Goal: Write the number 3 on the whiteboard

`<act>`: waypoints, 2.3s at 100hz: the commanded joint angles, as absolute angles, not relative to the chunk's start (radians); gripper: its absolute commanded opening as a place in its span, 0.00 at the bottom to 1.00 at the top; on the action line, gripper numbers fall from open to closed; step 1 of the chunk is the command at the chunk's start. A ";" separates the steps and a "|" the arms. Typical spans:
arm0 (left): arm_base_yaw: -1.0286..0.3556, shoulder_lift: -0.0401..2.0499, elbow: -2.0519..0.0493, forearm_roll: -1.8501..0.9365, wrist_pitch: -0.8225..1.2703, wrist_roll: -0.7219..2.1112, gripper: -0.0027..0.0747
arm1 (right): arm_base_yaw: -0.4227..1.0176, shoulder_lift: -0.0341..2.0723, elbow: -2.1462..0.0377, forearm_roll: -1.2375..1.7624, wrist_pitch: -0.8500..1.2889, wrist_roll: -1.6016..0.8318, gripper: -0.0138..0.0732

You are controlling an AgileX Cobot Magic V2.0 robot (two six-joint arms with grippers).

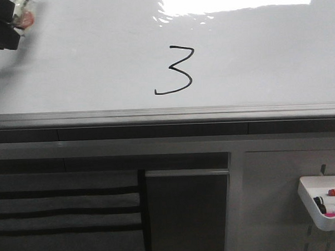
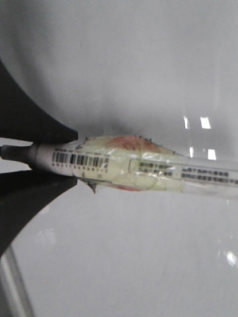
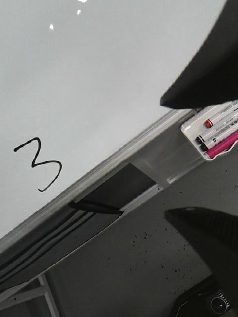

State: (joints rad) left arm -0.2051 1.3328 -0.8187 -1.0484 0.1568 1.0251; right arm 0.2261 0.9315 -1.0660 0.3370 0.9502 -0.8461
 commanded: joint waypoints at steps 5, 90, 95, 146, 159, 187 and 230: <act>-0.206 1.348 -0.842 -1.145 0.072 1.014 0.01 | 0.218 0.927 -1.088 0.349 0.907 -0.838 0.60; -0.145 1.258 -0.851 -0.903 0.195 1.016 0.55 | 0.218 0.870 -1.093 -0.011 0.955 -0.321 0.60; -0.125 1.208 -0.851 -0.874 0.251 1.010 0.55 | 0.218 0.845 -1.091 -0.056 0.970 -0.191 0.60; -0.093 0.659 -0.678 -0.301 0.374 0.386 0.36 | 0.218 0.533 -0.670 -0.079 0.470 0.074 0.37; -0.131 0.573 -0.557 -0.312 0.249 0.386 0.17 | 0.218 0.497 -0.575 -0.079 0.398 0.074 0.16; -0.154 0.542 -0.417 -0.317 0.179 0.388 0.01 | 0.218 0.495 -0.483 -0.079 0.418 0.074 0.08; -0.156 0.467 -0.325 -0.319 0.175 0.388 0.01 | 0.218 0.495 -0.476 -0.079 0.441 0.074 0.08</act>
